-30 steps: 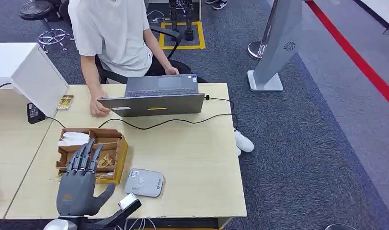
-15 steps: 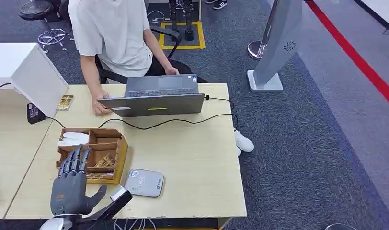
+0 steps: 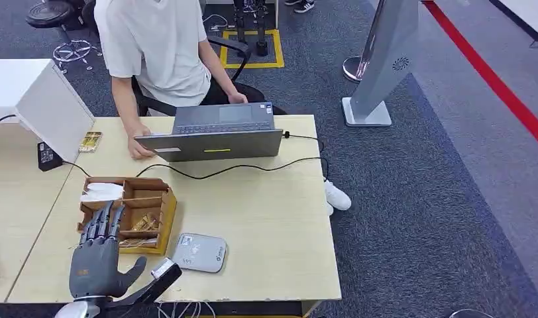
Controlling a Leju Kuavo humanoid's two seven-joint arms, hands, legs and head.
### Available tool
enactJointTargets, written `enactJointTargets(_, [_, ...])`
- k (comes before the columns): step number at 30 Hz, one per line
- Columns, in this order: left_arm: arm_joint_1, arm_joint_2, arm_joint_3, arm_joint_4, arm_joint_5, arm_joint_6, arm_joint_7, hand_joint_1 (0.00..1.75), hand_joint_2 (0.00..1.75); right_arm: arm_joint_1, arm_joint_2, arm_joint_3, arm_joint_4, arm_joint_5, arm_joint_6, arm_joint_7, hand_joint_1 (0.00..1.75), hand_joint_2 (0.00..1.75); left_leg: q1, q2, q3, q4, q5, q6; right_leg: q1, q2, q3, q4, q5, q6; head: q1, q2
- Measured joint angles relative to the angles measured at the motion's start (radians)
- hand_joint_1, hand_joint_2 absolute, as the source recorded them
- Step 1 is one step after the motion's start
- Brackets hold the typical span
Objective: Pass the card to the sensor for recognition and then transmit it.
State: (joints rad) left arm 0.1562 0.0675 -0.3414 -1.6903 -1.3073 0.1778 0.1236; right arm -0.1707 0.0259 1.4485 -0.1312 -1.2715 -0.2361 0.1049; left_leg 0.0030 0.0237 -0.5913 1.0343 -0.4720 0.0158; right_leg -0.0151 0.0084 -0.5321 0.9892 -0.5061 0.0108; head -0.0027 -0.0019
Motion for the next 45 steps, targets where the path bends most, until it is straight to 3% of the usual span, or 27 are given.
enactJointTargets(10, [0.004, -0.006, 0.010, 0.000, -0.009, -0.003, 0.010, 0.00, 1.75, -0.001, 0.000, 0.003, 0.000, -0.002, 0.000, 0.003, 0.00, 1.75, 0.000, 0.000, 0.000, 0.000, 0.000, 0.000, 0.000, 0.000, 0.000, 0.000, 0.000, 0.000, 0.000, 0.000])
enactJointTargets(12, [0.003, -0.007, 0.027, 0.007, -0.017, -0.003, 0.031, 0.00, 1.75, -0.001, 0.000, 0.007, 0.000, -0.002, 0.000, 0.003, 0.00, 1.75, 0.000, 0.000, 0.000, 0.000, 0.000, 0.000, 0.000, 0.000, 0.000, 0.000, 0.000, 0.000, 0.000, 0.000])
enactJointTargets(25, [-0.004, -0.026, 0.109, 0.072, -0.026, 0.001, 0.032, 0.00, 1.75, -0.003, 0.000, 0.018, 0.000, 0.000, 0.001, 0.006, 0.00, 1.75, 0.000, 0.000, 0.000, 0.000, 0.000, 0.000, 0.000, 0.000, 0.000, 0.000, 0.000, 0.000, 0.000, 0.000])
enactJointTargets(45, [-0.006, -0.045, 0.132, 0.102, -0.050, 0.001, 0.031, 0.00, 1.75, -0.004, 0.000, 0.021, 0.000, 0.000, 0.001, 0.006, 0.00, 1.75, 0.000, 0.000, 0.000, 0.000, 0.000, 0.000, 0.000, 0.000, 0.000, 0.000, 0.000, 0.000, 0.000, 0.000])
